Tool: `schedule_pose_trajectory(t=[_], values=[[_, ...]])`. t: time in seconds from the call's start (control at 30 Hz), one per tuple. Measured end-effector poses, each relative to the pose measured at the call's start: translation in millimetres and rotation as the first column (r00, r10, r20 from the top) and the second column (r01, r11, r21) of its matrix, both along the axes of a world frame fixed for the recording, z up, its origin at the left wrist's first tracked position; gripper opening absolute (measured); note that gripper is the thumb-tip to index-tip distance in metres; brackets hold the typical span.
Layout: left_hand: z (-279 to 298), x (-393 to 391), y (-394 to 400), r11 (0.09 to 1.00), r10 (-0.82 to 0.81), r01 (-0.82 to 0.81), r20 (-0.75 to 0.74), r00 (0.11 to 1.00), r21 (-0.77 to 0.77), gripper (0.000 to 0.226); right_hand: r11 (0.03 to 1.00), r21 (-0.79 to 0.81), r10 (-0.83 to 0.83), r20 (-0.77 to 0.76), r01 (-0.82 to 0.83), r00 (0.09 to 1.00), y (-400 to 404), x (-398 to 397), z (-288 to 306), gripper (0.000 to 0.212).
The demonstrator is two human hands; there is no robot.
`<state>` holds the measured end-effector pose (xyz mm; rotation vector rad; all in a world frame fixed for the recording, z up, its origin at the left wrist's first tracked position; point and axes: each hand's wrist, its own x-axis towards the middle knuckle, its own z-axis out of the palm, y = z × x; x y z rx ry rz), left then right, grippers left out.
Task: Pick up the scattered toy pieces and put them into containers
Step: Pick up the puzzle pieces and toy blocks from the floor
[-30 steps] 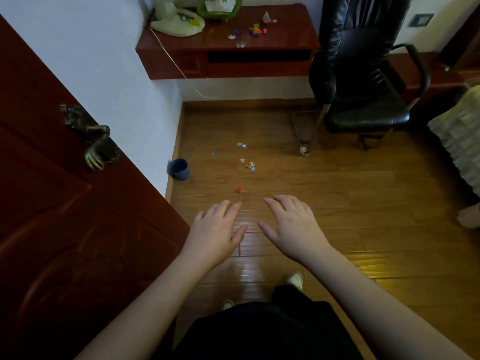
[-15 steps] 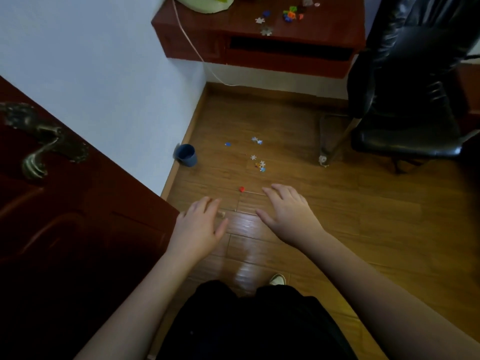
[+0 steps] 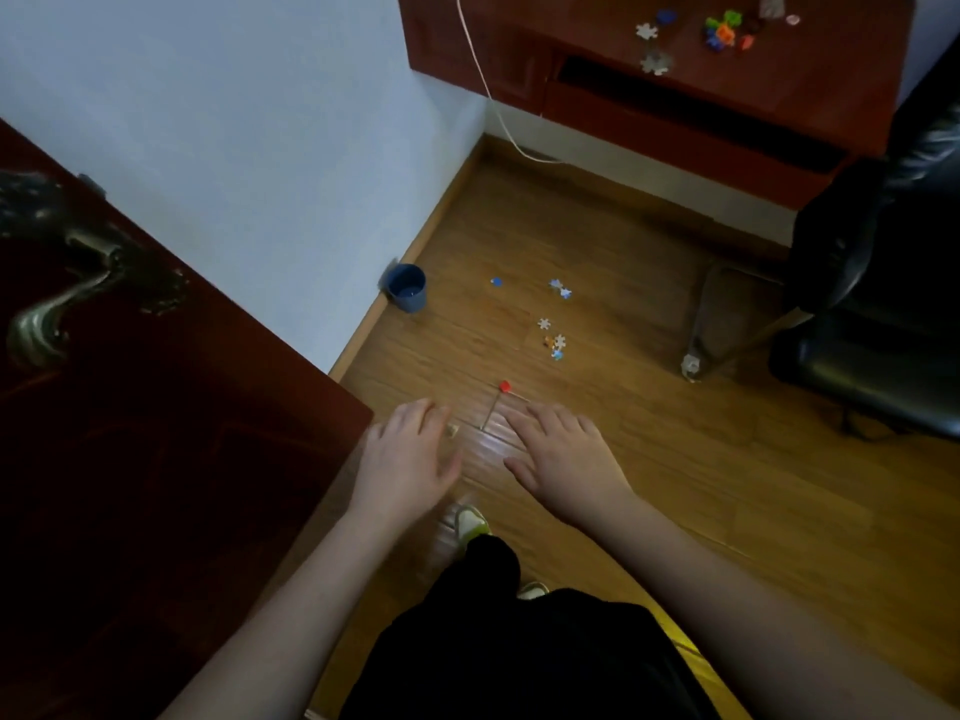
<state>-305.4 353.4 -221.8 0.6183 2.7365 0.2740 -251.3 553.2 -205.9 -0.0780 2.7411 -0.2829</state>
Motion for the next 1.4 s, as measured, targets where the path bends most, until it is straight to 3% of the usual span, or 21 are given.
schedule_pose_trajectory(t=[0.13, 0.4, 0.77, 0.97, 1.3, 1.4], values=[[-19.8, -39.4, 10.6, 0.999, -0.031, 0.032, 0.042, 0.999, -0.026, 0.055, 1.0, -0.005, -0.014, 0.031, 0.014, 0.999, 12.5, -29.6, -11.7, 0.057], [-55.2, -101.0, 20.2, 0.995, 0.062, -0.058, 0.059, 0.996, -0.076, 0.058, 0.998, -0.056, 0.039, 0.115, -0.033, 0.993, 30.9, -79.2, -53.0, 0.058], [-177.1, -165.7, 45.6, 0.958, 0.269, -0.255, 0.107, 0.957, -0.131, 0.061, 0.948, -0.171, 0.295, 0.151, -0.269, 0.943, 70.3, -208.5, -181.5, 0.056], [-279.2, -191.3, 61.8, 0.931, 0.347, -0.308, 0.21, 0.914, -0.198, 0.067, 0.931, -0.204, 0.34, 0.188, -0.302, 0.921, 83.6, -244.2, -285.1, 0.056], [-510.8, -187.3, 59.8, 0.89, 0.456, -0.39, 0.421, 0.784, -0.237, 0.067, 0.913, -0.185, 0.408, 0.435, -0.363, 0.803, 47.7, -247.9, -512.1, 0.049], [-572.3, -184.9, 52.4, 0.891, 0.454, -0.385, 0.46, 0.763, -0.24, 0.072, 0.947, -0.203, 0.32, 0.497, -0.25, 0.807, 40.2, -244.0, -575.6, 0.041]])
